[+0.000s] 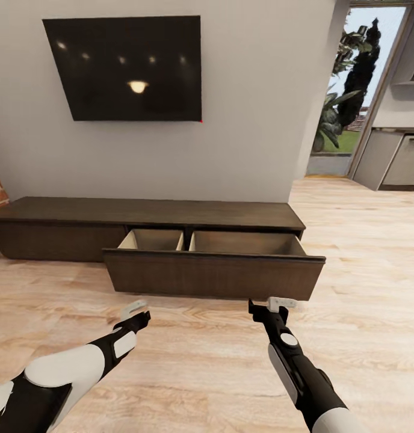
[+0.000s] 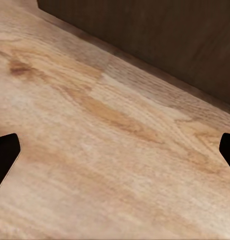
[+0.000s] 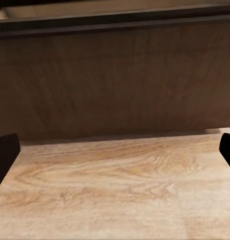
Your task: Place each of the two pumpkins and all three candles from the living room inside a cabinet in the living room (use any cabinet), then make sure every cabinet is closed, and position the cauldron so it is next to a table in the living room.
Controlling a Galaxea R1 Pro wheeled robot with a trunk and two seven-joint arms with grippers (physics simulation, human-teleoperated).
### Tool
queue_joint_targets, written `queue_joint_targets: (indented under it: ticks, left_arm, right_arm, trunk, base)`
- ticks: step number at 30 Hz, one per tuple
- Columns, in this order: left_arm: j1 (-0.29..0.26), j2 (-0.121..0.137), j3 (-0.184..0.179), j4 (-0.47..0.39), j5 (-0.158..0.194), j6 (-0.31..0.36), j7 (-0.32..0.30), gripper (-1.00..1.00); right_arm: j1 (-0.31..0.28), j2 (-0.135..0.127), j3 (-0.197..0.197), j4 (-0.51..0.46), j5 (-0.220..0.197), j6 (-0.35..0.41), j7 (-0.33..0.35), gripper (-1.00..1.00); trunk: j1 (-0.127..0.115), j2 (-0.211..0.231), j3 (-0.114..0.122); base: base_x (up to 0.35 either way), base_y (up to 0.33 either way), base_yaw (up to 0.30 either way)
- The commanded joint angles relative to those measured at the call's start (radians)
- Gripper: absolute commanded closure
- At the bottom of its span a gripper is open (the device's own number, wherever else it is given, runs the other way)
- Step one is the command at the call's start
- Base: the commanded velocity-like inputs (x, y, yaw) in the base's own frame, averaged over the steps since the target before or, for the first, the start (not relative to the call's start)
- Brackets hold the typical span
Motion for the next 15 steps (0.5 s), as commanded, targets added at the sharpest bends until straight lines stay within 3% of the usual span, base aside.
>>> queue_joint_targets:
  ticks: [1, 15]
  left_arm:
    - [-0.001, 0.001, -0.008, -0.005, 0.005, -0.007, 0.008, -1.0]
    - [-0.001, 0.001, -0.008, -0.004, 0.005, -0.007, 0.008, -1.0]
  right_arm:
    - [0.0, -0.001, 0.003, -0.002, -0.007, 0.005, -0.007, -1.0]
    - [0.0, -0.008, 0.001, -0.004, -0.008, 0.004, -0.008, -1.0]
  trunk:
    - [0.0, 0.0, 0.001]
    - [0.0, 0.0, 0.009]
  base:
    - [0.0, 0.0, 0.119]
    - [0.0, 0.0, 0.039]
